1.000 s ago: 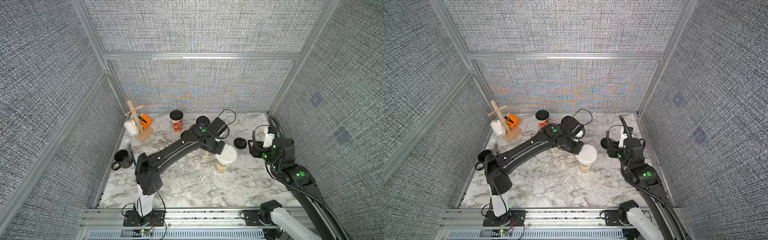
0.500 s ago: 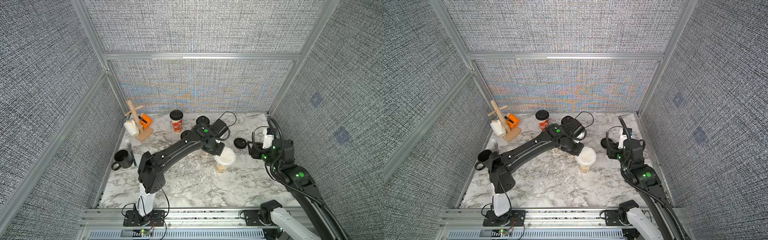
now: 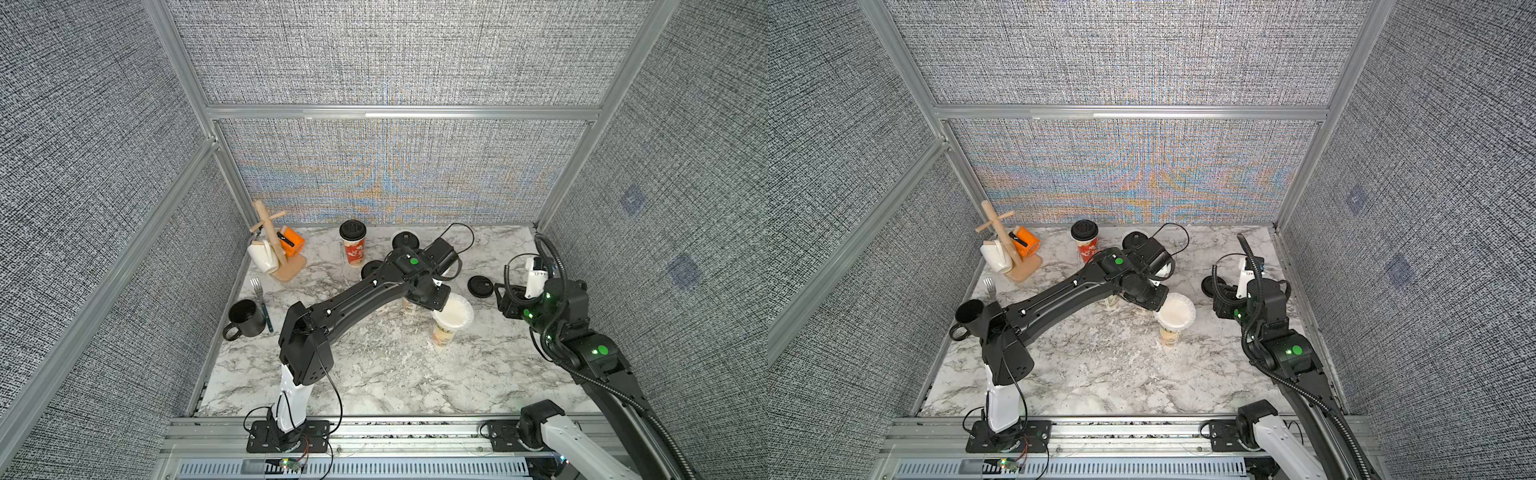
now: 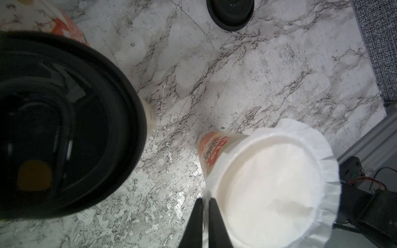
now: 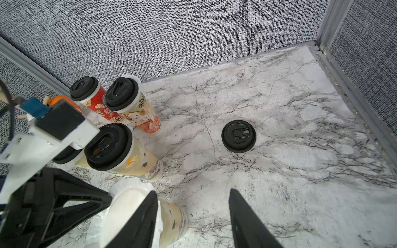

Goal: Put the leak-proof paper on the milk tea cups
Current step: Place the leak-proof paper at the cup.

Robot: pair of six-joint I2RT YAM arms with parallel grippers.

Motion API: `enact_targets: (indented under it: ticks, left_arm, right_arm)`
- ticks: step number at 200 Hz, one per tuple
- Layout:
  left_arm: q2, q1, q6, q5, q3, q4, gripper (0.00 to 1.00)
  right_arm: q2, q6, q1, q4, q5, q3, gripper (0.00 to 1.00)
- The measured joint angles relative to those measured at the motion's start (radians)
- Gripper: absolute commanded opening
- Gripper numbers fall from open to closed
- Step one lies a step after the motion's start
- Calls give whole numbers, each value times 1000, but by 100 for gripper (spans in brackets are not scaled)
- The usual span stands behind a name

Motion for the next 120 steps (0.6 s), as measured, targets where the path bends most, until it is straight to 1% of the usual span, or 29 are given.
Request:
enact_targets:
  ticks: [28,30,33,39,45,52,56,63,68,78,84,94,99,110,120]
  left_arm:
    - [0,0,0,0,0,0,14]
    - [0,0,0,0,0,0,15]
    - [0,0,0,0,0,0,19]
    - [0,0,0,0,0,0,21]
    - [0,0,2,0,0,-1,26]
    - [0,0,1,0,2,-2,27]
    - [0,0,0,-1,2,-2,30]
    - [-2,0,2,-1,3,-5,32]
    - [-3,0,3,-1,5,-6,35]
    - [-6,0,3,-1,11,-10,36]
    - [-8,0,3,-1,16,-10,39]
    - [-11,0,5,-2,22,-13,40]
    - [-13,0,6,-3,26,-15,43]
    - [-14,0,7,-4,33,-17,45]
    - [-14,0,8,-6,39,-23,48]
  right_arm:
    - [-3,-2,0,0,0,0,56]
    - [-3,-2,0,0,0,0,56]
    - [-4,-2,0,0,0,0,56]
    - [-5,-2,0,0,0,0,56]
    - [-6,-2,0,0,0,0,56]
    - [-8,-3,0,0,0,0,56]
    - [-9,-3,0,0,0,0,56]
    - [-10,-3,0,0,0,0,56]
    - [-10,-3,0,0,0,0,56]
    - [-10,-3,0,0,0,1,56]
    - [-10,-3,0,0,0,1,56]
    - [-9,-3,0,0,0,1,56]
    - [-9,-3,0,0,0,1,56]
    - [-6,-3,0,0,0,1,59]
    - [-2,-2,-1,-1,0,1,65]
